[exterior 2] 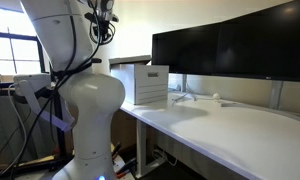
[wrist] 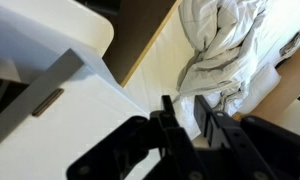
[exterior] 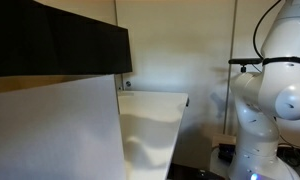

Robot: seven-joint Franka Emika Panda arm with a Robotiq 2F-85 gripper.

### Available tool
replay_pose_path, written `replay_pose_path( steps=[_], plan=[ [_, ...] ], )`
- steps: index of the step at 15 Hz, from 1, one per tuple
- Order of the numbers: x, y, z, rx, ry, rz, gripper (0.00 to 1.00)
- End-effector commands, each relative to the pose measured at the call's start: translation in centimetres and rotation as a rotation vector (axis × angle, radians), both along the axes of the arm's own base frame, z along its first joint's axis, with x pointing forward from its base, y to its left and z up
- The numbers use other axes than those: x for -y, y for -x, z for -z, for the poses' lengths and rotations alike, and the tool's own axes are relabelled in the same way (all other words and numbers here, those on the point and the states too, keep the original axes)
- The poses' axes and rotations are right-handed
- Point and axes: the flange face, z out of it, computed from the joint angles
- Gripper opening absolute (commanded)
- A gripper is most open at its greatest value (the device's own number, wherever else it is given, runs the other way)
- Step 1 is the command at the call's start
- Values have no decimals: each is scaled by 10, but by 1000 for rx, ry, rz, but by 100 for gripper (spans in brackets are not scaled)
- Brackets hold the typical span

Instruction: Remove the cover from the box

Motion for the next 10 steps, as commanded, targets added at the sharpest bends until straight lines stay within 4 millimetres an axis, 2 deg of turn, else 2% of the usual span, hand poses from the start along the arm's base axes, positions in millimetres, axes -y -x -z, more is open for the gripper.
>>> replay_pose_path(
  steps=[1, 4, 7, 10],
  plan=[
    [26, -41, -16, 46, 7, 80, 61],
    [64, -83, -14, 53, 34, 170, 80],
    [91, -113, -6, 30, 67, 227, 99],
    [101, -127, 10, -3, 108, 251, 100]
  ],
)
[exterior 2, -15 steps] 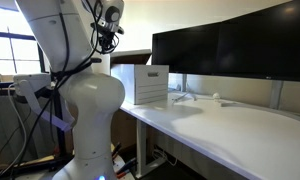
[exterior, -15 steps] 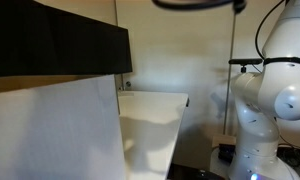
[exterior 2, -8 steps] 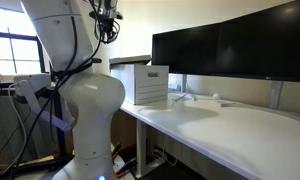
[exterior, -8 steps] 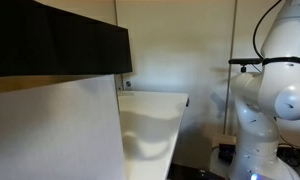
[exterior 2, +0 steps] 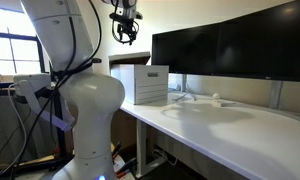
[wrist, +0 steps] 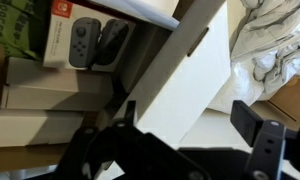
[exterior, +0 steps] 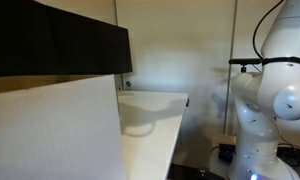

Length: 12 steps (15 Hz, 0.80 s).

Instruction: Remove the cover from the box

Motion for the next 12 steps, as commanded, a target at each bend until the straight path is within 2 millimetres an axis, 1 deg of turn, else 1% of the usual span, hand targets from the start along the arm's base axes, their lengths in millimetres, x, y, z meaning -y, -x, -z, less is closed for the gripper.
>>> replay_pose_path(
  steps=[1, 9, 10, 12],
  plan=[
    [10, -6, 18, -23, 61, 21, 100],
    [4, -6, 67, -98, 155, 11, 100],
    [2, -5, 73, -109, 158, 8, 100],
    [-10, -1, 86, -131, 169, -2, 100]
  ],
)
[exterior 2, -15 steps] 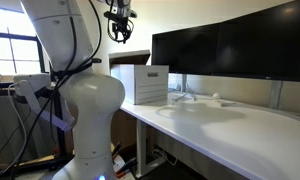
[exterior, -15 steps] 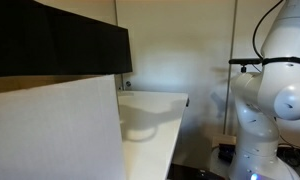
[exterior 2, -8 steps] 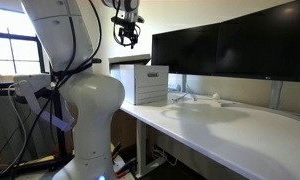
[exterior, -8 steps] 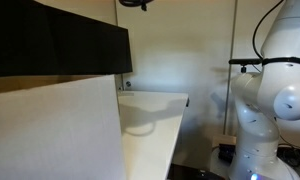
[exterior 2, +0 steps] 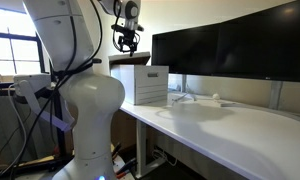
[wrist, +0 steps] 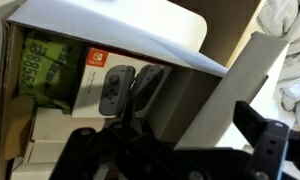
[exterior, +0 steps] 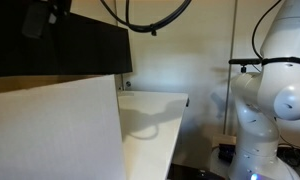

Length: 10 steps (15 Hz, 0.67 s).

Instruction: Remove the cover from the box

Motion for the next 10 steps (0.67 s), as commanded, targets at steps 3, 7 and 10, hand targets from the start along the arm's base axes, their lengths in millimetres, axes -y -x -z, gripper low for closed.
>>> replay_pose_path(
  steps=[3, 7, 10],
  plan=[
    [-48, 26, 31, -47, 40, -42, 100],
    [-122, 81, 35, -58, 6, -128, 100],
    [-156, 109, 9, -1, -26, -163, 100]
  ],
)
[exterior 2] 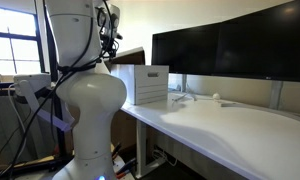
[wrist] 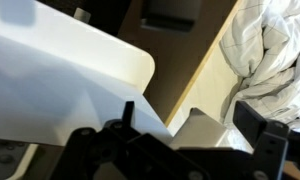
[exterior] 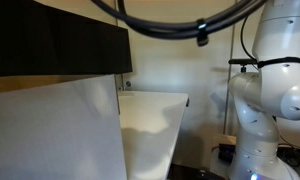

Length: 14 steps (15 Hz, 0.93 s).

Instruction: Remove the cover from the box

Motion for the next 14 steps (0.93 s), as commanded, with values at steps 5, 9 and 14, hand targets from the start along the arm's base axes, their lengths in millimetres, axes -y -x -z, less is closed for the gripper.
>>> replay_pose_path(
  steps=[5, 9, 14],
  plan=[
    [-5, -14, -74, 141, -75, 48, 100],
    [47, -62, -105, 181, -108, 160, 100],
    [126, -93, -131, 191, -85, 259, 100]
  ],
)
